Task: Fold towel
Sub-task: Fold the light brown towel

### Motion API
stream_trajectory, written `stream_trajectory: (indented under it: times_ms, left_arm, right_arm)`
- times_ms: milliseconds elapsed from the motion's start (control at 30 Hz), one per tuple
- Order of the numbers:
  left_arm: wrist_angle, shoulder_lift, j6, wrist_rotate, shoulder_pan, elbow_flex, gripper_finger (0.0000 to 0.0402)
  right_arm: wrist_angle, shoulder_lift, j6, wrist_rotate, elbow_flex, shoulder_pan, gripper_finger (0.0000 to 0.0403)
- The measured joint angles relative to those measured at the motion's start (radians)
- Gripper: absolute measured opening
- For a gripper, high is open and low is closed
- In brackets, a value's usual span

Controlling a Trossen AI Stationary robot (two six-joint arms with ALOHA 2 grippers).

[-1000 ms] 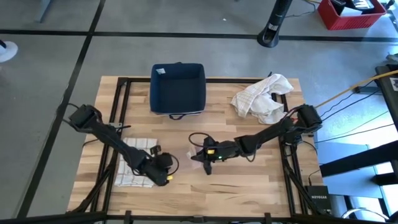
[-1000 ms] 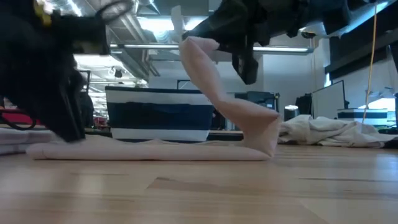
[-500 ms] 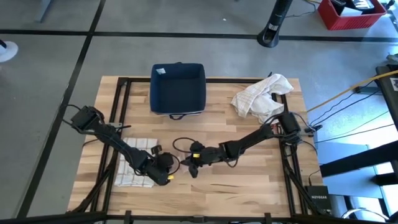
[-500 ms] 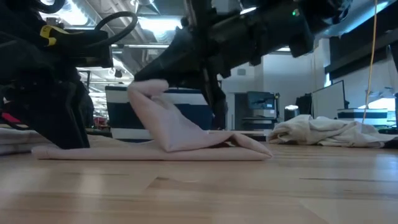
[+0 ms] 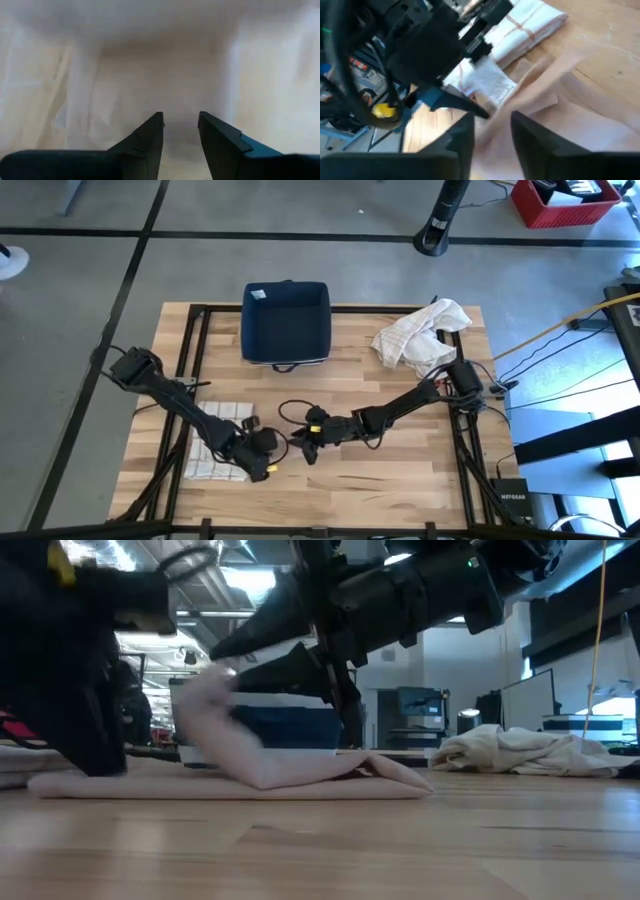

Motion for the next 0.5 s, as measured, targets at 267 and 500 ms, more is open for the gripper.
stream_trajectory:
  times_ms: [267,500]
  left_arm:
    - [-0.217,-0.154,-0.086,0.221,-0.002,0.064,0.0117]
    - [-0.049,-0.207,-0.002,-0.059,-0.001,0.061,0.0117]
  right_arm:
    - [-0.015,-0.002,-0.135,-0.061,0.000,-0.014,0.0211]
    - [-0.241,-0.098,-0.350,-0.168,0.000,-0.018,0.0213]
